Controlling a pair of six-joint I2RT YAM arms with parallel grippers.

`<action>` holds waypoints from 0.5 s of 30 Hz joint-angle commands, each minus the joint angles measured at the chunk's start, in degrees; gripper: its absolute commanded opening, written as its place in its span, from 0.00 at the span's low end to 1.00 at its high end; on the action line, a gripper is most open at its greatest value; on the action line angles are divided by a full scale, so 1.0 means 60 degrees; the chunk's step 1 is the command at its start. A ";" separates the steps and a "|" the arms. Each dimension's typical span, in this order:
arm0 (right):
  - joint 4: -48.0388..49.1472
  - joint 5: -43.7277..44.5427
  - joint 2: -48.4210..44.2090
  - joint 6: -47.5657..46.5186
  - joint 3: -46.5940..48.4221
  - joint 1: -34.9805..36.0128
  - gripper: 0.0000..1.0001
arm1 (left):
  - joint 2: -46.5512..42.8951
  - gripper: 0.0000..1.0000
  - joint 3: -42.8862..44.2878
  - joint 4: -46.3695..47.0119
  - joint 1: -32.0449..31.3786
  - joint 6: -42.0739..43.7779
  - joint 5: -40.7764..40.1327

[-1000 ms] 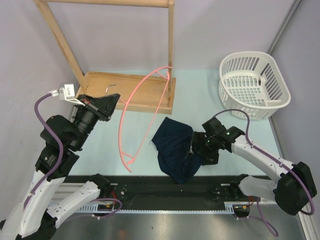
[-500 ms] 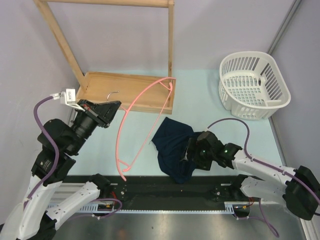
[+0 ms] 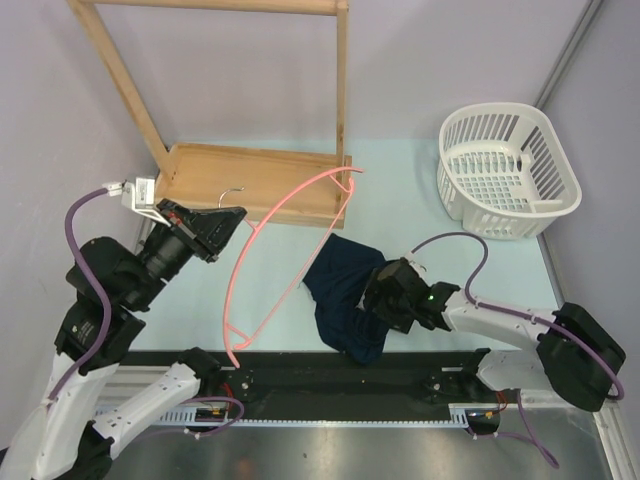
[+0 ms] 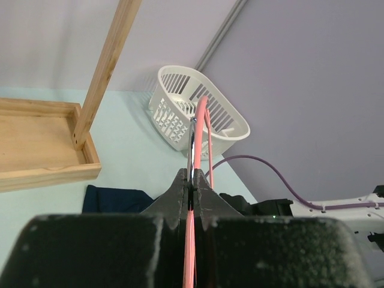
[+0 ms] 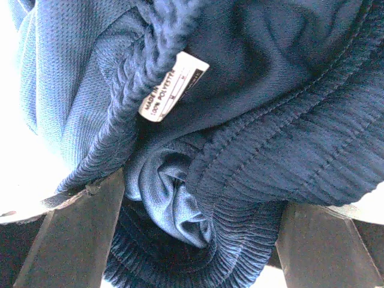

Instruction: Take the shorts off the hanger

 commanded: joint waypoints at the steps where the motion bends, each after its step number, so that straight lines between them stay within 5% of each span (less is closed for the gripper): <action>1: 0.0380 0.1455 0.1014 0.0300 0.0306 0.0250 1.00 | 0.0006 0.00 0.0577 0.0070 0.0049 0.0518 0.0337; 5: -0.0352 0.1762 0.1762 0.0169 0.0747 0.0279 0.99 | -0.0067 0.00 0.0650 -0.0150 0.0049 0.0709 0.0264; 8: -0.0150 0.1763 0.2231 -0.0021 0.0850 0.0338 0.90 | -0.0053 0.00 0.0752 -0.0253 0.0049 0.0826 0.0220; 10: 0.0187 0.1704 0.2378 -0.0167 0.0850 0.0381 0.66 | -0.0009 0.00 0.0840 -0.0297 0.0049 0.0899 0.0220; 15: 0.1199 0.1573 0.2291 -0.0870 0.0996 0.0353 0.29 | -0.0067 0.00 0.0826 -0.0341 0.0049 0.0871 0.0044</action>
